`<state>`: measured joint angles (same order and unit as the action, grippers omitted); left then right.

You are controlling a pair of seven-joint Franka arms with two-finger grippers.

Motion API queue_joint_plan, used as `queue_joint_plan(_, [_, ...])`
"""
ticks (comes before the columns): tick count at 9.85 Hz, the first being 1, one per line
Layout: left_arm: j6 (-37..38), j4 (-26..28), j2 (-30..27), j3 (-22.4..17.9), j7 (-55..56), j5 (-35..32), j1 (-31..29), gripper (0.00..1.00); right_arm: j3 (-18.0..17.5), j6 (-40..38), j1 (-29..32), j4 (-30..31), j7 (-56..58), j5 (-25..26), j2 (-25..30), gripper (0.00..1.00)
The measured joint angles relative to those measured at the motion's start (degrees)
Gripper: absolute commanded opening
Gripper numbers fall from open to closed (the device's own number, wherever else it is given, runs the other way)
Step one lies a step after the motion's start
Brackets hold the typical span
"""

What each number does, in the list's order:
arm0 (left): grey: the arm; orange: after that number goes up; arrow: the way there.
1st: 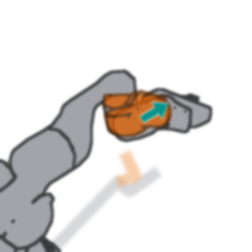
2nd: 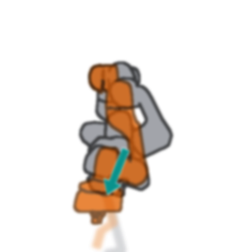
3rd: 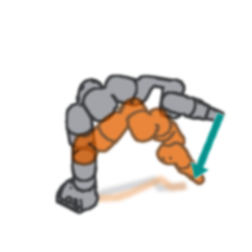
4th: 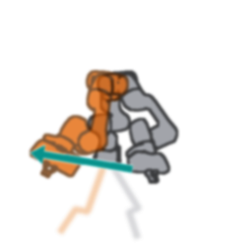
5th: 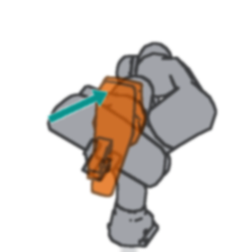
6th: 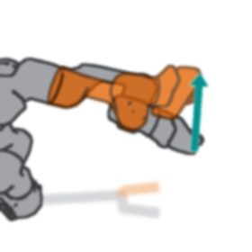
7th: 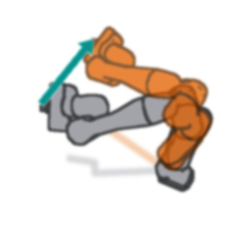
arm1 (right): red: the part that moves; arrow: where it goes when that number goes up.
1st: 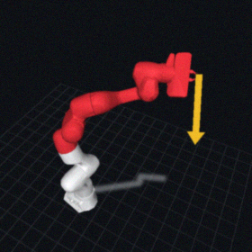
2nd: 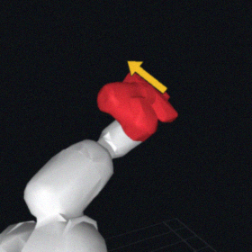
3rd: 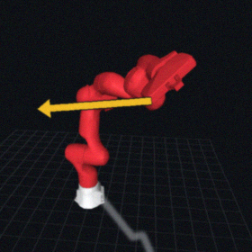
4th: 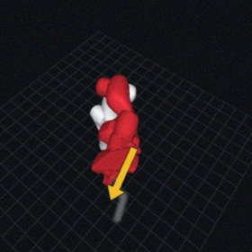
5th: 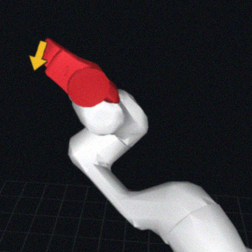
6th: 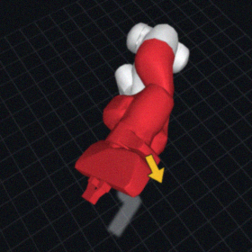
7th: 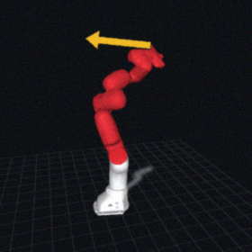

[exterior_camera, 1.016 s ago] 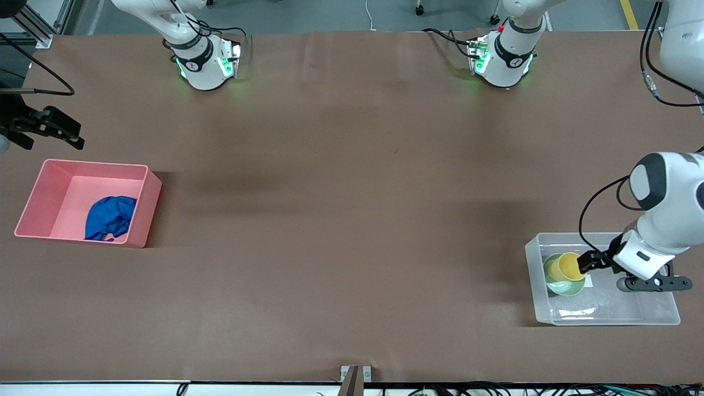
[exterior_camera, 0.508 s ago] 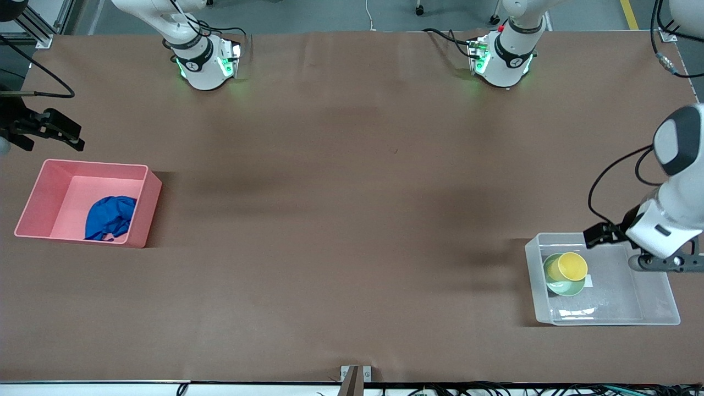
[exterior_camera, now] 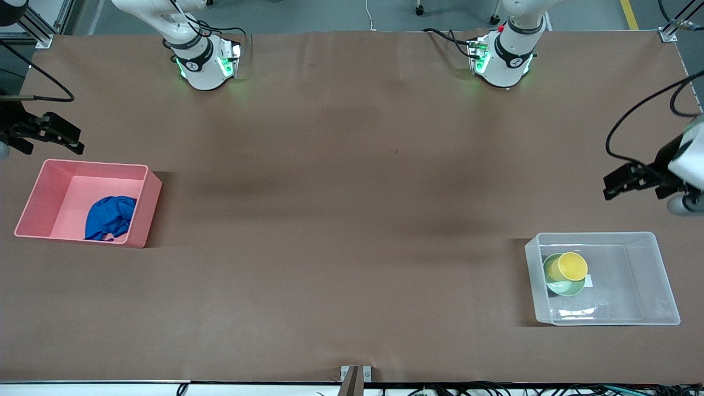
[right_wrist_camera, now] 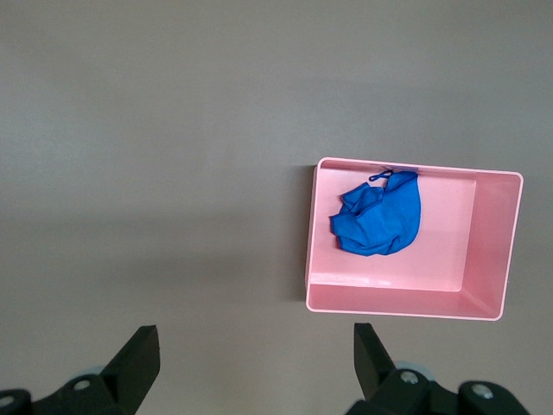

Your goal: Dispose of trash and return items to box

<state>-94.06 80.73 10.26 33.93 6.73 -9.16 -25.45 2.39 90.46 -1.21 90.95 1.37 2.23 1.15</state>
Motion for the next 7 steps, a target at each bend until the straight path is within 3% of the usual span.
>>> queue_joint_plan(1, [0.95,0.06,-1.56,-2.54,0.00,0.48,2.99,1.00,-0.01,-0.04,-0.01,0.00,0.00,-0.16,-0.18,0.99])
queue_joint_plan(4, [4.55,2.14,-5.83,-20.36,-0.94,5.44,18.97,1.00,0.08,-0.24,0.01,0.00,0.00,-0.67,-0.25,0.99])
queue_joint_plan(5, [4.65,4.42,-7.69,-23.66,-1.06,6.43,21.80,1.00,0.12,-0.43,0.01,0.01,0.00,-0.68,-0.26,0.99])
queue_joint_plan(7, [4.62,9.18,-11.33,-25.02,-1.12,7.06,22.99,1.00,0.20,-0.60,0.02,0.03,0.00,-0.69,-0.27,0.99])
